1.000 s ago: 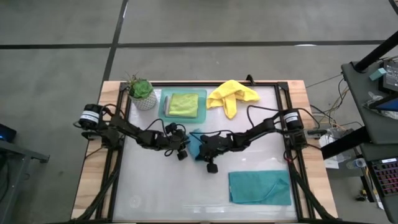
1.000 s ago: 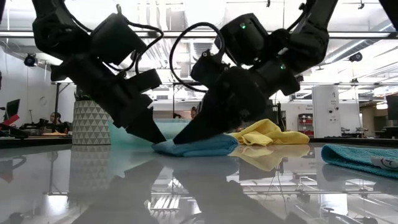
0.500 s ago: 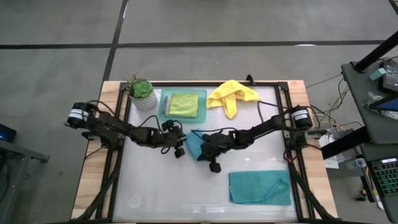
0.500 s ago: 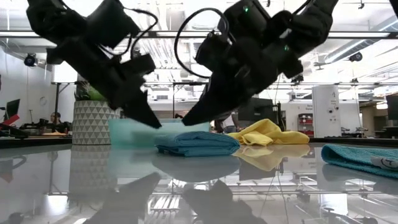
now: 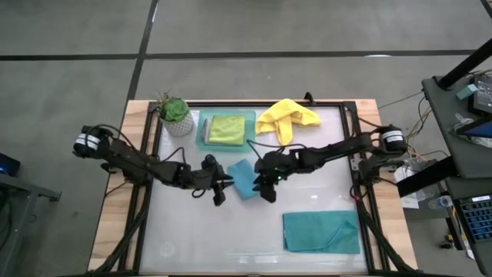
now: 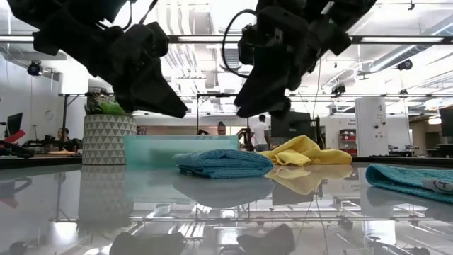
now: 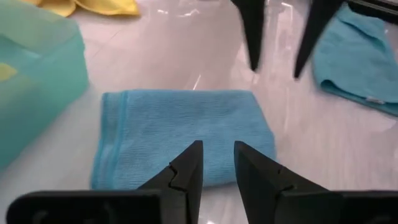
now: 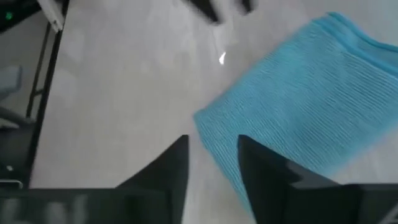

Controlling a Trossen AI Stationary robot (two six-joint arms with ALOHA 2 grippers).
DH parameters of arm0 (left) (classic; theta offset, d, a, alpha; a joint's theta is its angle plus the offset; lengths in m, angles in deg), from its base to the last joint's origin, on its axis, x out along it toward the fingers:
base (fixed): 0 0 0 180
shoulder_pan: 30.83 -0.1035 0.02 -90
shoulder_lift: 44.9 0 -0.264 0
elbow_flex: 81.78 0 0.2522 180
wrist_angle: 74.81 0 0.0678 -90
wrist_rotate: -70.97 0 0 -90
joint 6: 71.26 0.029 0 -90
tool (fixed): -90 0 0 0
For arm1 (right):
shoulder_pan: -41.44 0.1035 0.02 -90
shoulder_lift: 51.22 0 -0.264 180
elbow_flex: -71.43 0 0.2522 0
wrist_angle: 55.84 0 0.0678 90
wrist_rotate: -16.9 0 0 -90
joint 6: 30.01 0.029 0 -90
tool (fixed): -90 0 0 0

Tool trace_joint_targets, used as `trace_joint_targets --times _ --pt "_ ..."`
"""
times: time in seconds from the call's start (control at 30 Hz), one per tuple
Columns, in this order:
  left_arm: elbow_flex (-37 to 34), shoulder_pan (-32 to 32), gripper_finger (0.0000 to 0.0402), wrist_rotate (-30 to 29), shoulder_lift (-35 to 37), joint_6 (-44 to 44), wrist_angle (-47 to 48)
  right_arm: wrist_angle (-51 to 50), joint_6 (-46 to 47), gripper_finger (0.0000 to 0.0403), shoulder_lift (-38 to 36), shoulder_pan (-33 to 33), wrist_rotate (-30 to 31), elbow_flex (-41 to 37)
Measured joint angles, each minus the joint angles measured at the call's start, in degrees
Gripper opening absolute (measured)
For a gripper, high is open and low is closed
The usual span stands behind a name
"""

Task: Fold microfiber towels
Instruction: Put the blue microfiber towel into the bin

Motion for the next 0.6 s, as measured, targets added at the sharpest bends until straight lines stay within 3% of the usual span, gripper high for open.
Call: trace_joint_targets --times 0.3,0.6 --pt "-0.12 0.12 0.0076 -0.19 -6.29 0.18 -3.81 -4.68 5.31 0.0239 -0.56 -5.13 1.0 -0.33" --pt "0.03 0.08 0.0076 0.05 -15.45 0.3 -11.15 -2.85 9.09 0.0275 7.78 -7.42 1.22 -0.44"
